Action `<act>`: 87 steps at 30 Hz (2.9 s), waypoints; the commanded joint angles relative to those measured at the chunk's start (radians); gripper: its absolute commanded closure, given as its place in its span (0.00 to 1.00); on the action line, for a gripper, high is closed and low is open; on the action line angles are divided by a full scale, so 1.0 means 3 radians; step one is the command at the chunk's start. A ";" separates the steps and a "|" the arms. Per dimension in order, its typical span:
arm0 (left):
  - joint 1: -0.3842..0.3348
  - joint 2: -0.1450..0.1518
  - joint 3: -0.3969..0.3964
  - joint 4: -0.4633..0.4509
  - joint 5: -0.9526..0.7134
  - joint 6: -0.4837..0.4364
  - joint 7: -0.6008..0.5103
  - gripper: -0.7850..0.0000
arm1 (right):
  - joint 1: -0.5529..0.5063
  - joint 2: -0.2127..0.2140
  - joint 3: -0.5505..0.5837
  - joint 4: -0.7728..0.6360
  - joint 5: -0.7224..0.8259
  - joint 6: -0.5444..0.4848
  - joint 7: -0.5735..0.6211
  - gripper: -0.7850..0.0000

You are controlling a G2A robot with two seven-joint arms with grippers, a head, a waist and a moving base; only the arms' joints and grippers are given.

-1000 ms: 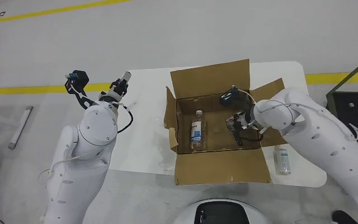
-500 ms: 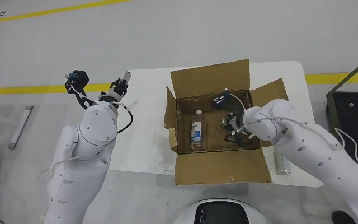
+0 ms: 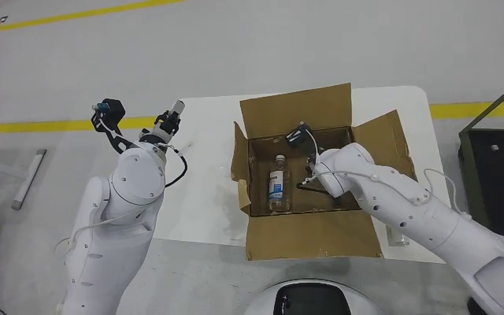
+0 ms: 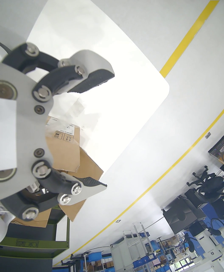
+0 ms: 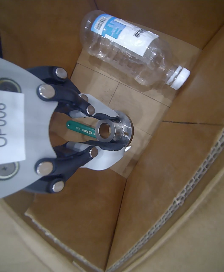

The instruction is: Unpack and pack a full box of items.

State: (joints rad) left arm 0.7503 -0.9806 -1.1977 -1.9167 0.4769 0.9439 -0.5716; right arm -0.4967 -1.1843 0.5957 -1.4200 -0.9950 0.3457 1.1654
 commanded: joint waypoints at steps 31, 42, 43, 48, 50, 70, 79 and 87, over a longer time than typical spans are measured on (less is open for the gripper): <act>0.0000 0.0000 0.0000 0.0000 0.0000 0.0000 0.0000 0.00 | 0.0127 -0.0409 -0.0003 0.0885 0.0118 -0.0175 -0.0120 1.00; 0.0000 0.0000 0.0000 0.0000 0.0000 0.0000 0.0000 0.00 | 0.0069 -0.0450 0.0081 0.0872 -0.0041 -0.0134 -0.0009 0.82; 0.0000 0.0000 0.0000 0.0000 0.0000 0.0000 0.0000 0.00 | 0.0062 -0.0453 0.0092 0.0876 -0.0045 -0.0145 -0.0008 0.80; 0.0000 0.0000 0.0000 0.0000 0.0000 0.0000 0.0000 0.00 | 0.0036 -0.0468 0.0146 0.0881 -0.0084 -0.0170 -0.0007 0.70; 0.0000 0.0000 0.0000 0.0000 0.0000 0.0000 0.0000 0.00 | 0.0027 -0.0472 0.0172 0.0877 -0.0103 -0.0181 -0.0007 0.67; 0.0000 0.0000 0.0000 0.0000 0.0000 0.0000 0.0000 0.00 | -0.0723 -0.0167 0.1283 -0.1048 -0.0597 -0.0221 0.0286 0.64; 0.0000 0.0000 0.0000 0.0000 0.0000 0.0000 0.0000 0.00 | -0.1823 0.0049 0.2916 -0.2539 -0.0730 -0.0093 0.0332 1.00; 0.0000 0.0000 0.0000 0.0000 0.0000 0.0000 0.0000 0.00 | -0.2741 0.0076 0.4345 -0.2740 0.0103 -0.0070 0.0435 1.00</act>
State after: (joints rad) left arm 0.7503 -0.9806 -1.1977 -1.9167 0.4769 0.9439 -0.5716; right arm -1.2849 -1.1607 1.8367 -2.2518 -1.0187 0.3261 1.2909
